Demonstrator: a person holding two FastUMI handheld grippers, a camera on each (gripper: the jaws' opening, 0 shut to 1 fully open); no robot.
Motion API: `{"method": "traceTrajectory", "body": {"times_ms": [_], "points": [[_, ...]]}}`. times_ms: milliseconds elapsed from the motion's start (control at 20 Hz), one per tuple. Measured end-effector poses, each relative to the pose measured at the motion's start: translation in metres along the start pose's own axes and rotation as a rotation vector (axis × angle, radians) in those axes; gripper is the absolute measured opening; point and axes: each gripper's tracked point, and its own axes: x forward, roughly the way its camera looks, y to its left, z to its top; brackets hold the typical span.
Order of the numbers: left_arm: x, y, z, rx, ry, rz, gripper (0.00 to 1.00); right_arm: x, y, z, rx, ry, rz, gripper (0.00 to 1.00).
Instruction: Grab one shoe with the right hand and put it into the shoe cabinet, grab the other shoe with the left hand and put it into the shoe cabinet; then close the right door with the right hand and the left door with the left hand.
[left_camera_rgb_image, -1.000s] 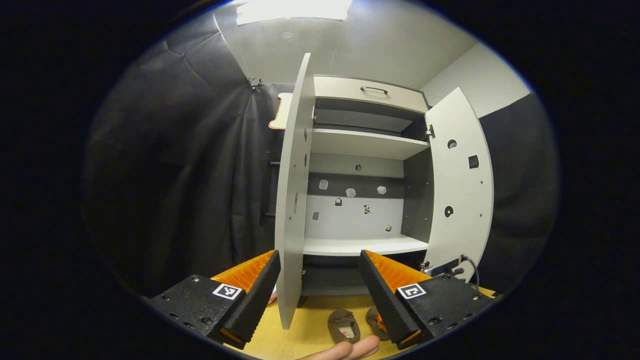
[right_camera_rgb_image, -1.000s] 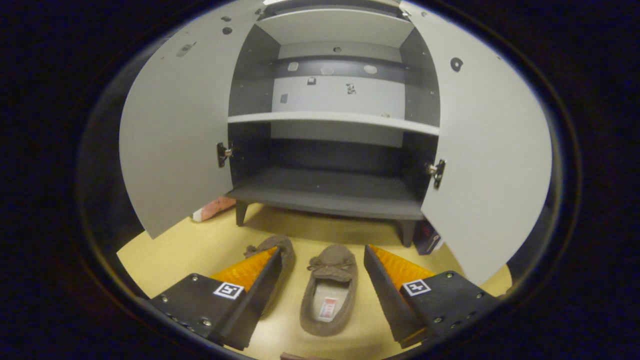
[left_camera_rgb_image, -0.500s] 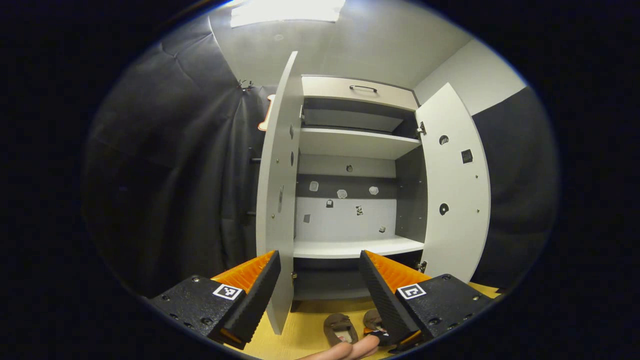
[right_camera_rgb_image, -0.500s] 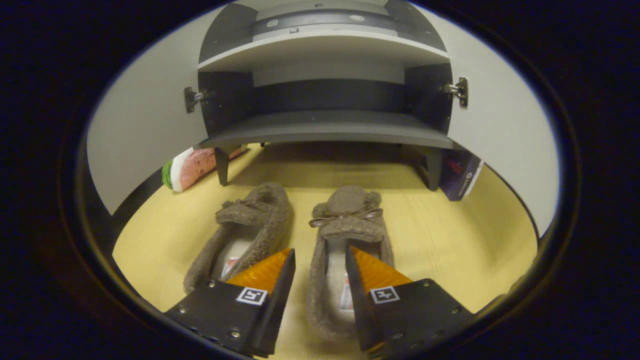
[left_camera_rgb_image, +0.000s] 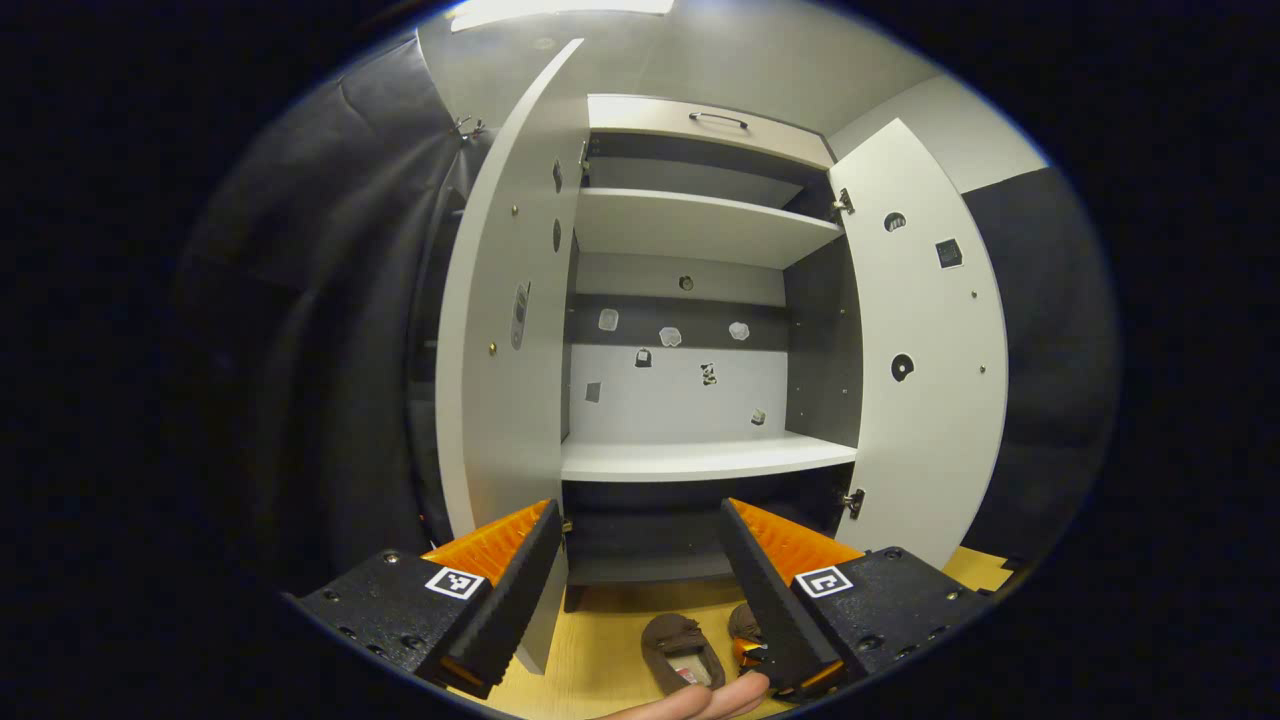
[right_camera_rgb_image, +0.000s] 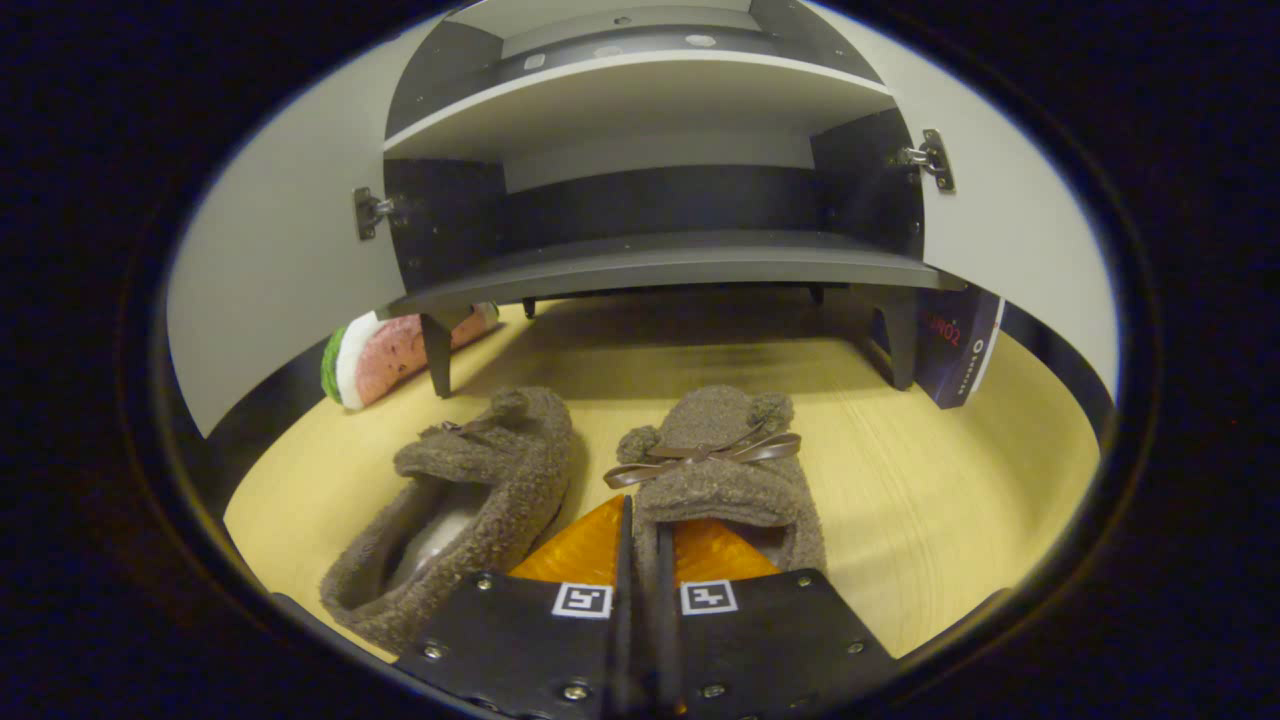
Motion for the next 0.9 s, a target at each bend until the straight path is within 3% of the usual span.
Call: {"method": "traceTrajectory", "body": {"times_ms": [50, 100, 250, 450, 550, 600, 900], "points": [[0.003, -0.003, -0.005, -0.007, 0.011, -0.014, 0.97, 0.004, -0.001, 0.001, 0.021, -0.014, 0.007, 0.11], [0.009, -0.006, -0.008, -0.008, 0.016, -0.026, 0.98, 0.001, 0.001, 0.002, 0.031, -0.007, 0.022, 0.02], [0.021, -0.007, -0.008, 0.010, 0.004, -0.025, 0.98, -0.012, -0.007, 0.019, 0.035, -0.063, 0.017, 0.02], [0.026, -0.013, 0.001, 0.049, -0.040, -0.049, 0.97, -0.039, -0.012, 0.052, 0.055, -0.115, 0.065, 0.02], [0.030, -0.013, 0.000, 0.065, -0.048, -0.042, 0.97, -0.054, -0.022, 0.074, 0.032, -0.146, 0.054, 0.07], [0.031, -0.015, -0.002, 0.068, -0.042, -0.046, 0.98, -0.063, -0.026, 0.084, 0.037, -0.154, 0.053, 0.02], [0.052, -0.013, -0.020, 0.048, 0.001, -0.027, 0.99, -0.106, -0.053, 0.167, -0.007, -0.219, 0.035, 0.03]]}}
